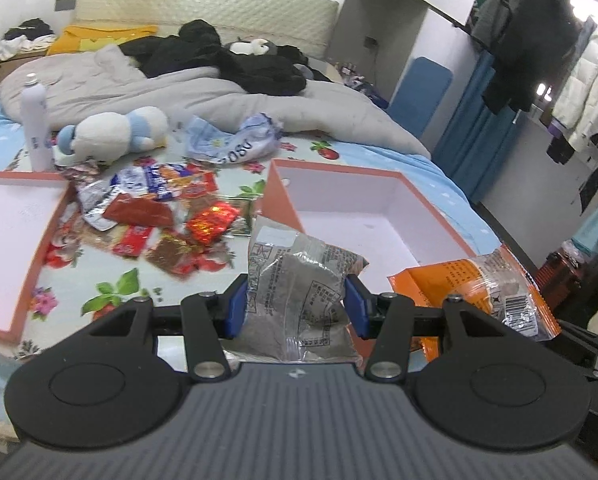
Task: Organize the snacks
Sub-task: 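Carry both held packets over the open box beside the pile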
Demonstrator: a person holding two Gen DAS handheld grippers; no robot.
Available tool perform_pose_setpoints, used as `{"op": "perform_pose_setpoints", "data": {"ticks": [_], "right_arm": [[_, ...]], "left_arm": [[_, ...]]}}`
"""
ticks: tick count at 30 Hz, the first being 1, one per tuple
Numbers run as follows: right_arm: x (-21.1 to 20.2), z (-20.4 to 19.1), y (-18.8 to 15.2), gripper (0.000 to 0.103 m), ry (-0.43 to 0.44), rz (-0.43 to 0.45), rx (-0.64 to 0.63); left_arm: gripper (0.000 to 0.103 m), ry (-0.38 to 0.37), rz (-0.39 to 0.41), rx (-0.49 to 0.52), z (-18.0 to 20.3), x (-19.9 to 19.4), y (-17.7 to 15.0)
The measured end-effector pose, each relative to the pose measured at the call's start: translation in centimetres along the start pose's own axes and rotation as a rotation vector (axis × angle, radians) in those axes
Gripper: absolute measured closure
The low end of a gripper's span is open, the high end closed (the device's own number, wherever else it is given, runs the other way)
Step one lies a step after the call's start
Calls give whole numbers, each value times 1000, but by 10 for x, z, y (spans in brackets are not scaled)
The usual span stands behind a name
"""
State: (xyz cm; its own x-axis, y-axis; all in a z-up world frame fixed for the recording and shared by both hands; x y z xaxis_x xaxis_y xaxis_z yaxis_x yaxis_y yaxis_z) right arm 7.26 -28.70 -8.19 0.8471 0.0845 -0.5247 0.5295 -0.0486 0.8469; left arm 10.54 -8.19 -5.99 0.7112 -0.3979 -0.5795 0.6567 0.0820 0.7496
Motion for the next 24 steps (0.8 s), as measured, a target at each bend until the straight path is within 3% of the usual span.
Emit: {"op": "perform_pose_setpoints", "data": {"ticks": [12,24], "right_arm": [[32,51,14,57,-48,-36,50],[100,95,35,57,-53,-82,69]], "left_arm": [[47,-14,-64,45,30,63,26],[47,-33,-160,112,59,163,58]]}}
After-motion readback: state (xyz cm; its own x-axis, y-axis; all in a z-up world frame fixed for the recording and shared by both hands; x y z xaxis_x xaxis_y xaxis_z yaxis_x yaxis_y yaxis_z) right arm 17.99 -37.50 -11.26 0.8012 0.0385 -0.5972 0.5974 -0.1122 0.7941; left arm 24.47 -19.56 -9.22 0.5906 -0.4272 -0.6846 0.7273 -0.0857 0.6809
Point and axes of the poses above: each gripper's, at about its wrist camera, not at the fingertips, and x roughly the way its jaws point, z to its right, y to its top, the point moved 1 cm from there along x, roughly the way its jaws point, and after that the axes turned 5 degrees about -y, right-handed, at the moved point
